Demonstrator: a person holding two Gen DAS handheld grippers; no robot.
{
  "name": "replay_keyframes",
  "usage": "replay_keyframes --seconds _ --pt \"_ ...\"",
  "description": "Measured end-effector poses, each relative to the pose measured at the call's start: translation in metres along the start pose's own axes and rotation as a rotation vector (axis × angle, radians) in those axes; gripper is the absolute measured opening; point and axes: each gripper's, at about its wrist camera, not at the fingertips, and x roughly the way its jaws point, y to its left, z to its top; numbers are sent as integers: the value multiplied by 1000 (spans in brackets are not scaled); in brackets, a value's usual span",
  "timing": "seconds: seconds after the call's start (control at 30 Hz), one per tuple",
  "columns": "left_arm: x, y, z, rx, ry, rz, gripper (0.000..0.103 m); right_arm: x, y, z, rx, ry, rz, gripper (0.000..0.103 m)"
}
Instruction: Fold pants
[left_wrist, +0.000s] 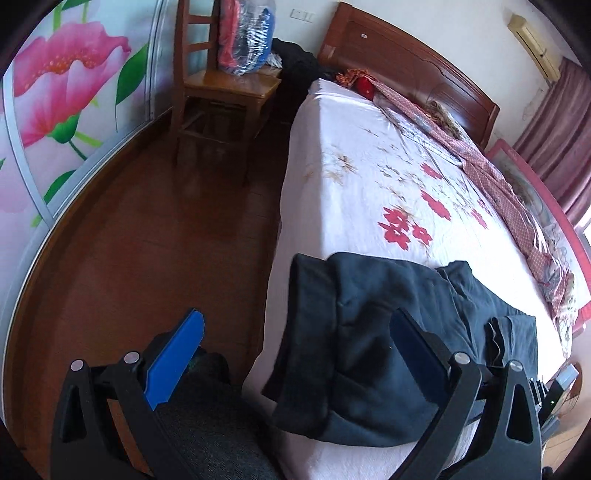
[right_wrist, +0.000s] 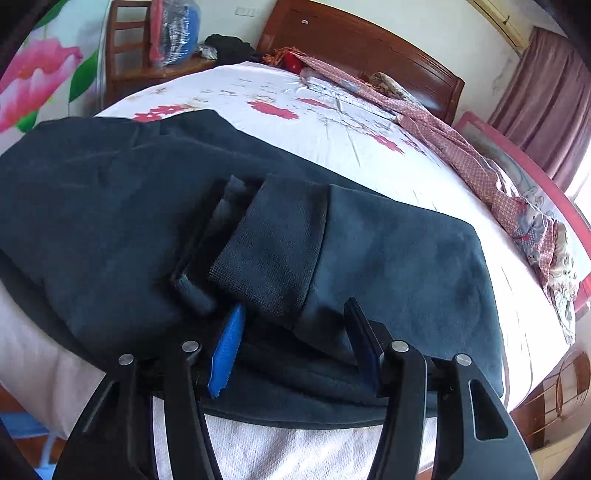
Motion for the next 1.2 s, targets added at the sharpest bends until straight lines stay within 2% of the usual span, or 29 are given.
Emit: replay_keyframes --seconds 0.07,0.13,0.2,0.27,0.33,0.4,0.47,0.53,0.6,0.63,0.67,0.73,0.8,0.9,0.97,1.03,1.07,1.13,1.17,1.2 --pt "6 15 8 -47 12 -18 101 -11 -5 2 37 -24 23 55" --pt "17 21 17 -40 25 -93 101 -22 -3 1 32 -49 13 55" --pt "36 25 21 -40 81 -132 101 -23 10 -1 31 -40 35 55" --pt "62 28 21 -43 159 -217 101 -24 8 1 19 -40 29 55" --pt "80 30 19 -45 188 -210 101 -21 9 4 -8 -14 35 55" --pt "97 29 17 -29 230 -230 100 -25 12 6 -26 -8 42 54" --pt "106 23 16 -6 228 -270 98 -25 16 6 -35 3 39 55" --pt "110 15 18 24 202 -286 81 -23 18 6 -32 20 54 55" --pt "117 5 23 50 208 -320 42 -20 19 8 -35 34 61 55" --pt "119 0 24 57 209 -353 34 -20 19 9 -31 38 62 55" --pt "125 -6 26 71 221 -342 34 -19 18 10 -28 35 56 55" --pt "126 -9 29 60 218 -341 27 -18 18 11 -25 37 59 55" --pt "120 -5 33 36 197 -334 21 -19 19 13 -31 32 61 55" --pt "100 -9 38 74 138 -309 14 -20 18 14 -29 28 66 55" --pt "84 -8 43 71 89 -317 12 -19 16 14 -26 33 67 55" --pt "76 -12 44 123 50 -298 12 -17 16 12 -19 35 72 55" --pt "81 -13 43 158 55 -267 13 -15 16 10 -14 42 82 55" --pt "108 -13 34 208 115 -187 17 -12 17 9 -16 53 73 55" --pt "119 -9 30 201 146 -175 27 -14 18 10 -16 50 62 55" --pt "119 2 30 149 140 -170 51 -21 17 12 3 29 54 55"
